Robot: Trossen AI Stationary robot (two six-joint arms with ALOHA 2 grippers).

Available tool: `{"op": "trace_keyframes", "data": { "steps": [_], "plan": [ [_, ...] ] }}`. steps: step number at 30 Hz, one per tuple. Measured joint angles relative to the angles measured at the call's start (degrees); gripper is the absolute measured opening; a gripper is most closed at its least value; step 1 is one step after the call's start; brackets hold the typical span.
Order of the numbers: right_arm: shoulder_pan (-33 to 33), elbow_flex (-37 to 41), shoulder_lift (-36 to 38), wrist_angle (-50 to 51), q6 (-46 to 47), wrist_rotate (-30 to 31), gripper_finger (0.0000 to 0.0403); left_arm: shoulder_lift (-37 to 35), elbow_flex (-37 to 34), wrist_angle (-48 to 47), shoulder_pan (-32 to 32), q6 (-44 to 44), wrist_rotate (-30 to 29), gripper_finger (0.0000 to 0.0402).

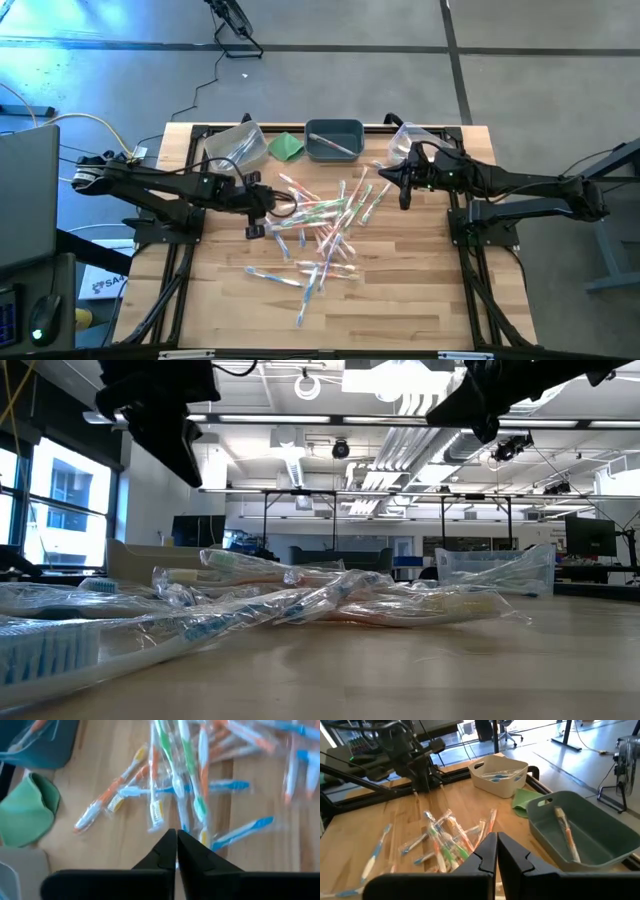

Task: Pick & Place Toothbrushes
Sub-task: Put the blue toothbrush into the gray bin

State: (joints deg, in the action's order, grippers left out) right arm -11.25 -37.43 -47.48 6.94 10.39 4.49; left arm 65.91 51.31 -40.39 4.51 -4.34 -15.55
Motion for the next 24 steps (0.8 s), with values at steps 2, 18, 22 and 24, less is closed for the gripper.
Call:
{"op": "trace_keyframes", "data": {
  "steps": [2, 18, 22, 24],
  "plan": [
    [0.00, 0.00, 0.00, 0.46, 0.36, -0.03, 0.0005, 0.00, 0.00, -0.32, 0.00, 1.62, -0.36, 0.0040],
    [0.00, 0.00, -0.02, 3.17, 0.44, 0.00, 0.0005, 7.94, 0.01, -2.03, -0.02, 6.23, -1.92, 0.0159],
    [0.00, 0.00, -0.02, 3.27, 0.35, 0.02, 0.0005, 11.18, 0.04, -0.53, -0.02, 6.21, -1.76, 0.0159],
    [0.00, 0.00, -0.02, 3.40, 0.36, 0.00, 0.0005, 12.42, -0.04, -1.02, -0.02, 6.21, -1.72, 0.0159]
  ]
}}
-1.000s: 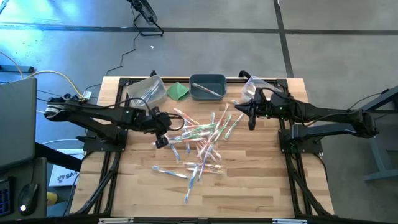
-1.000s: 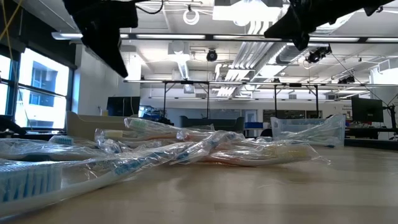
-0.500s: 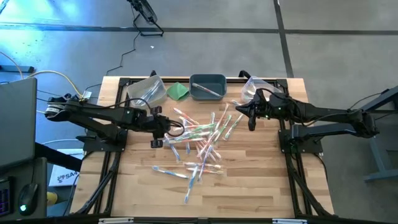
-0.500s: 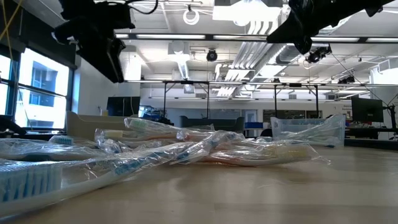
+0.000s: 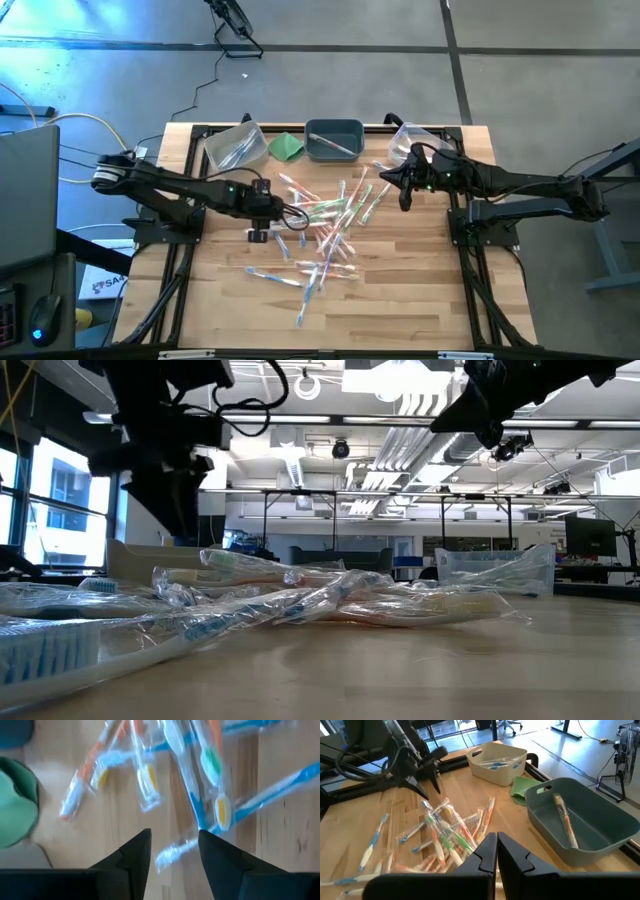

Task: Pick & Place Toothbrushes
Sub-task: Put the blue toothbrush into the gray bin

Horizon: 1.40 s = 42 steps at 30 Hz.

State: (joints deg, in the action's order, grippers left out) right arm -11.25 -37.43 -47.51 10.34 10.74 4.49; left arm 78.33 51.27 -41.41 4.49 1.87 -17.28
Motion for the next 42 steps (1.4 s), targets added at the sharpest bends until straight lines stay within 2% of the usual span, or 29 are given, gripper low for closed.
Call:
{"op": "trace_keyframes", "data": {
  "steps": [8, 10, 14, 19, 29, 35, 42],
  "plan": [
    [-0.02, -0.02, -0.02, 4.21, 0.13, -0.17, 0.0005, 1.88, -0.01, 1.50, -0.02, 2.47, 0.34, 0.0159],
    [-0.01, -0.02, -0.02, 5.05, 0.13, -0.17, 0.0005, 2.13, 0.13, 1.82, -0.28, 2.47, 1.98, 0.0159],
    [-0.01, -0.02, -0.04, 5.37, 0.02, -0.15, 0.0005, 2.53, 0.04, 0.02, -2.34, 2.43, 4.35, 0.0159],
    [0.00, -0.02, -0.04, 5.38, 0.02, -0.04, 0.0005, 2.64, 0.04, -0.39, -5.50, 3.11, 4.44, 0.0159],
    [-0.01, -0.02, -0.04, 5.38, 0.13, 0.00, 0.0005, 3.38, 0.02, -2.64, -6.75, 18.29, 5.16, 0.0159],
    [-0.02, -0.02, -0.04, 5.59, 0.14, 0.02, 0.0005, 5.83, 0.12, -3.56, -6.75, 22.09, 5.22, 0.0159],
    [-0.02, -0.01, -0.04, 5.83, 0.05, 0.29, 0.0005, 7.64, -0.02, -5.80, -6.75, 22.38, 4.94, 0.0159]
  ]
}}
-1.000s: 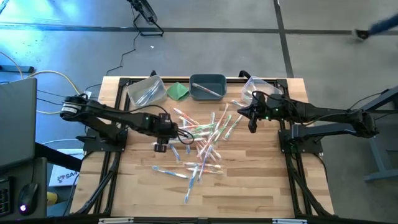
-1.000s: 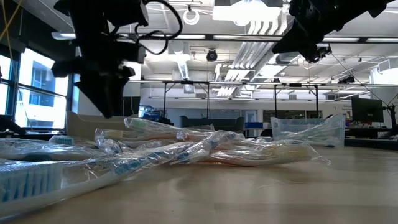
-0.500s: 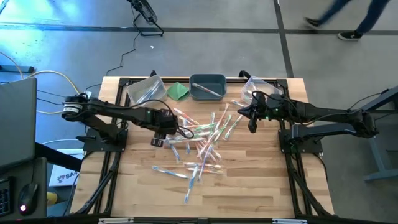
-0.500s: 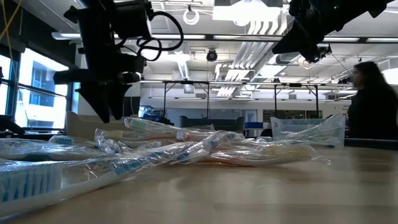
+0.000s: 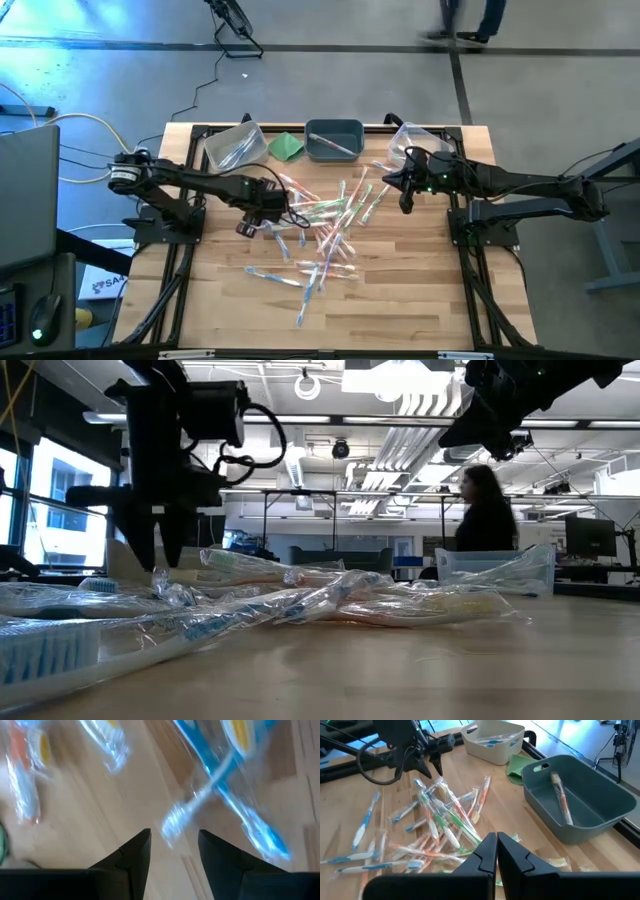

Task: Pick & Place Toothbrushes
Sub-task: Put the blue toothbrush into the gray bin

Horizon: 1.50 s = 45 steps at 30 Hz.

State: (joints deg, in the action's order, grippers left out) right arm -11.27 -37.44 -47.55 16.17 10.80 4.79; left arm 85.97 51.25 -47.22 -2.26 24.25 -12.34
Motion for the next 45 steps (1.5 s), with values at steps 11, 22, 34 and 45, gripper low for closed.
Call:
{"op": "trace_keyframes", "data": {
  "steps": [11, 22, 34, 45],
  "plan": [
    [0.02, 0.01, -0.02, 0.31, -0.08, 1.24, 0.0005, 3.54, 0.07, 3.72, 0.00, 2.27, 0.69, 0.0159],
    [0.02, 0.01, -0.02, 0.68, -0.08, 1.26, 0.0005, 4.94, 0.04, 5.18, 0.00, 2.56, 1.42, 0.0159],
    [0.02, 0.01, -0.02, 0.78, -0.08, 1.26, 0.0005, 4.98, 0.04, 5.24, 0.00, 2.54, 1.42, 0.0159],
    [0.02, 0.01, -0.02, 0.80, -0.10, 1.26, 0.0005, 4.98, 0.04, 5.66, 0.00, 2.54, 1.56, 0.0155]
  ]
}}
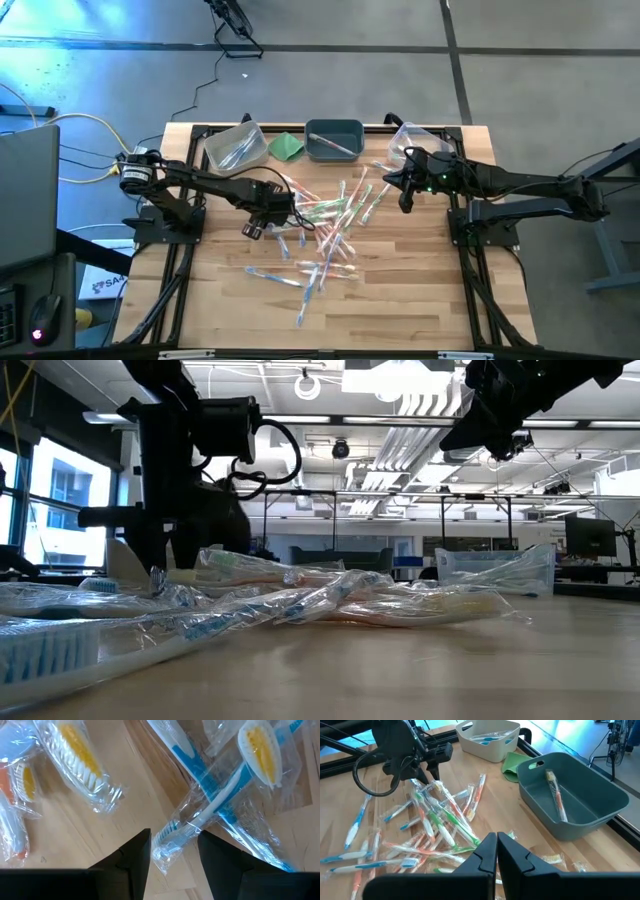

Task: Pick & Place Toothbrushes
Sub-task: Put the blue toothbrush into the gray bin

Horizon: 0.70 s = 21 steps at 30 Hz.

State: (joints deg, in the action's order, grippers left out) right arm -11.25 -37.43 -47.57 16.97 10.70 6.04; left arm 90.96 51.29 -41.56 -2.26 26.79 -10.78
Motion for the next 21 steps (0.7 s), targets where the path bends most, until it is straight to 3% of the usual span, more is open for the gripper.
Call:
{"op": "trace_keyframes", "data": {
  "steps": [21],
  "plan": [
    [-0.02, 0.00, 0.00, 0.04, 0.00, 0.00, 0.0005, -0.02, 0.02, -0.12, 0.02, -0.02, 5.39, 0.0015]
  ]
}}
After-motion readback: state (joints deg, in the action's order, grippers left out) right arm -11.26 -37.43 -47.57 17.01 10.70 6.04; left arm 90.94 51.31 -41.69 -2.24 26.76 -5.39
